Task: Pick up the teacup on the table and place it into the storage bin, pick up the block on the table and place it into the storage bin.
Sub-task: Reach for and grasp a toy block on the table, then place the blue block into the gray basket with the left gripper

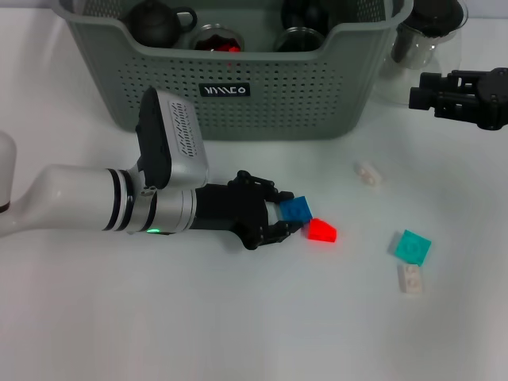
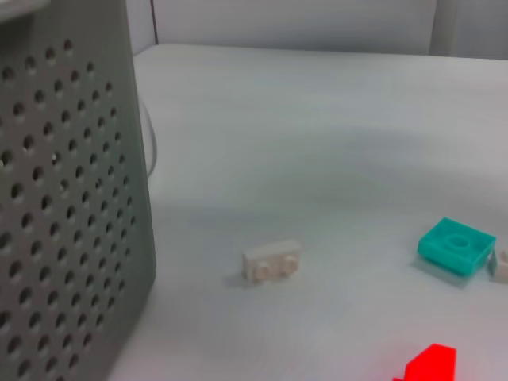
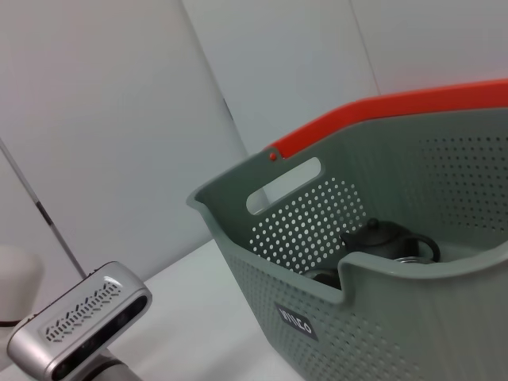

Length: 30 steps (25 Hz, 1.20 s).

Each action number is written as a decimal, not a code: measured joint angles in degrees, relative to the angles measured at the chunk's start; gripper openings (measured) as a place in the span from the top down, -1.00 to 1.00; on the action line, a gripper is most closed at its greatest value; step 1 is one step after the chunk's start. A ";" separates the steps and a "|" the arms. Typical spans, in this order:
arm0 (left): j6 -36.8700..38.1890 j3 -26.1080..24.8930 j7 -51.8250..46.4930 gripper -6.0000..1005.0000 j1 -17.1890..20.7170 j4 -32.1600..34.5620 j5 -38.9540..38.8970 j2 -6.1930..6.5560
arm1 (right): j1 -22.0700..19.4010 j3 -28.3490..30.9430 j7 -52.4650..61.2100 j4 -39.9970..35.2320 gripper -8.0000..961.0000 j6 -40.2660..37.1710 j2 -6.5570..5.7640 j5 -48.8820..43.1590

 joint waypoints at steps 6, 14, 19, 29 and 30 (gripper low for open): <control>6.75 -0.73 -3.52 0.18 2.55 5.10 -0.20 0.29 | -0.01 0.00 -0.04 0.00 -0.03 -0.05 -0.09 0.00; 35.41 -4.78 -17.35 0.18 13.44 30.93 -0.68 1.37 | -0.01 0.00 0.00 0.00 -0.03 -0.06 -0.09 0.00; 51.77 -15.47 -24.17 0.18 15.76 45.91 -5.72 1.05 | -0.02 0.01 -0.10 0.00 -0.03 -0.01 0.00 -0.01; 27.59 -10.71 -62.38 0.18 3.02 60.53 -5.01 4.35 | -0.38 0.00 -0.53 0.00 -0.03 0.02 0.39 0.00; 23.07 -7.97 -65.15 0.18 1.15 59.33 -1.63 5.22 | -0.40 0.00 -0.55 0.00 -0.03 0.04 0.43 0.00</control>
